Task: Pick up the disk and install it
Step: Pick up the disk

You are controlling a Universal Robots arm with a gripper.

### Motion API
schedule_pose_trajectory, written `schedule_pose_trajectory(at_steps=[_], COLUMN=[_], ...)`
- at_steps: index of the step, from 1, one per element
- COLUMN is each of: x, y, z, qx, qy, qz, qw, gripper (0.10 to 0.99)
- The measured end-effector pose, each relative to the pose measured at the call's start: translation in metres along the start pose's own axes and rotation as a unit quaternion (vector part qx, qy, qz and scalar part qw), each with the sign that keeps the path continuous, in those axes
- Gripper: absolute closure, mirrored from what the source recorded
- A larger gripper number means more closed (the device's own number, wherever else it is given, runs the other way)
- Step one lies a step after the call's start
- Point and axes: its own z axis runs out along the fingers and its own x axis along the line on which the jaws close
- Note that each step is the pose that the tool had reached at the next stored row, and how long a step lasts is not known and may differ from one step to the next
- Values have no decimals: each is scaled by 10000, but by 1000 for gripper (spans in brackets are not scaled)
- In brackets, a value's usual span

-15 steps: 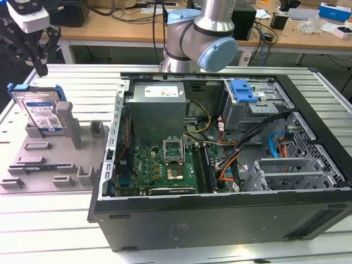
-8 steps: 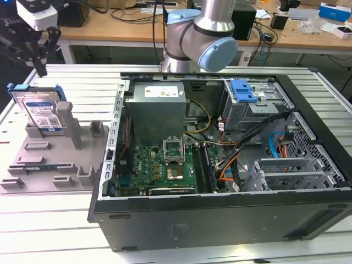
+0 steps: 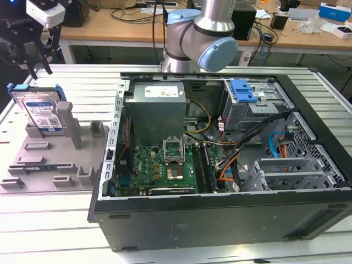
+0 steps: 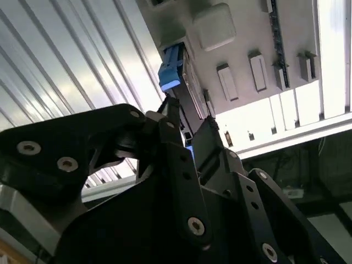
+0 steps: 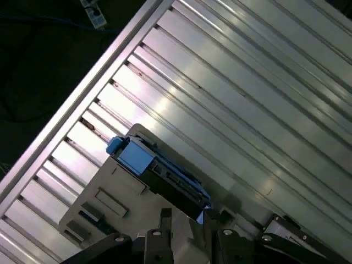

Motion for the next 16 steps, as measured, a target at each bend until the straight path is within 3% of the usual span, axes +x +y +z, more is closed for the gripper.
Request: schedule_pose_trajectory(at_steps=[2, 5, 11, 12, 13, 15, 16], x=[0, 0, 0, 0, 0, 0, 0], y=[0, 0, -1, -1, -1, -1, -2], z=[3, 9, 19, 21, 24, 30, 35], qx=[-3, -8, 8, 15, 23, 29, 35], qy=[11, 27, 82, 98, 116, 127, 133], qz=[-253, -599, -1304, -1465, -1666, -1878, -2046], qw=[9997, 9982, 9914, 9892, 9859, 9821, 9787], gripper=[604, 604, 604, 604, 604, 604, 604])
